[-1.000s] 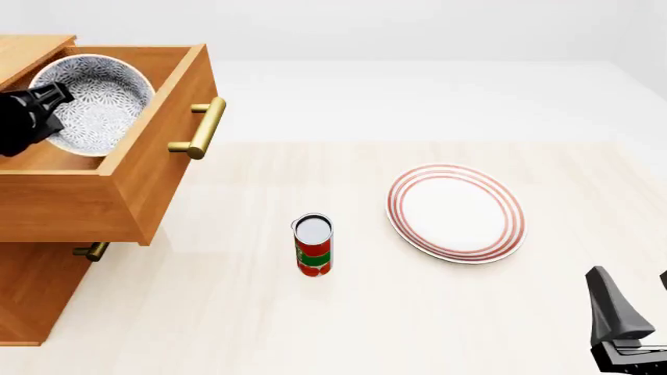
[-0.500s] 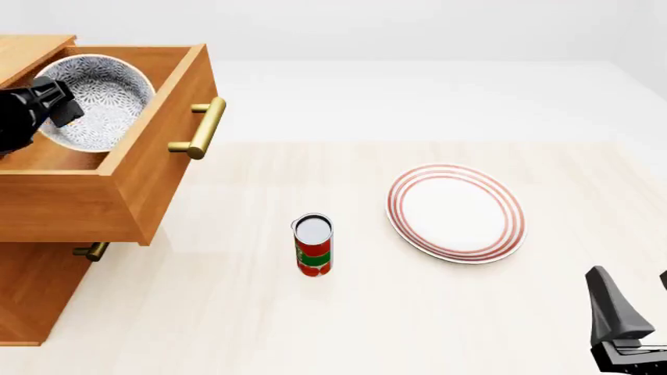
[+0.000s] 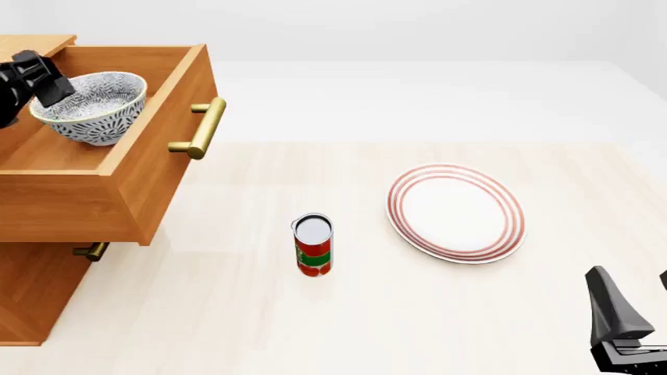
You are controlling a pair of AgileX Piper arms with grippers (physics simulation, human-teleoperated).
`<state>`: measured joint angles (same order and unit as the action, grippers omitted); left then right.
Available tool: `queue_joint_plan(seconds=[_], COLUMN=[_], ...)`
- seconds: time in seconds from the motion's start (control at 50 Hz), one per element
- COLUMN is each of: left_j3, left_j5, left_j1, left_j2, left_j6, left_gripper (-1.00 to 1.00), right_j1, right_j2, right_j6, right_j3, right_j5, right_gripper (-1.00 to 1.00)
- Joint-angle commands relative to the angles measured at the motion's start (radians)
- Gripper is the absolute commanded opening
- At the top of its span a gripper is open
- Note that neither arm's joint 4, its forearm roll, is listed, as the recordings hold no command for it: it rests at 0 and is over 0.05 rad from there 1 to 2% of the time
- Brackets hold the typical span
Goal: Put the bowl in the top drawer of the cabinet.
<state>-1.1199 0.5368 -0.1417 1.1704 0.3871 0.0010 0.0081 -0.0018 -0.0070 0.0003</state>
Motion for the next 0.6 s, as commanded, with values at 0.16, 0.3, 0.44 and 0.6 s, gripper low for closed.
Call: queue_joint_plan(seconds=[0.16, 0.3, 0.44, 0.6], left_j3=[-0.058, -0.074, -0.078, -0.035], left_j5=[0.084, 0.119, 0.144, 0.168], left_j1=[0.018, 0.027, 0.044, 0.097], left_j2=[-0.093, -0.164, -0.232, -0.352], left_j6=[-0.017, -0.008, 0.007, 0.053], left_gripper=[1.00, 1.00, 1.00, 1.00], right_j1=[0.000, 0.000, 0.000, 0.000], right_j2=[0.001, 0.001, 0.001, 0.001], right_j6=[-0.001, 0.001, 0.000, -0.001], right_j3=[-0.002, -0.003, -0.002, -0.001], right_j5=[0.001, 0.003, 0.002, 0.000], right_gripper=[1.00, 1.00, 1.00, 1.00])
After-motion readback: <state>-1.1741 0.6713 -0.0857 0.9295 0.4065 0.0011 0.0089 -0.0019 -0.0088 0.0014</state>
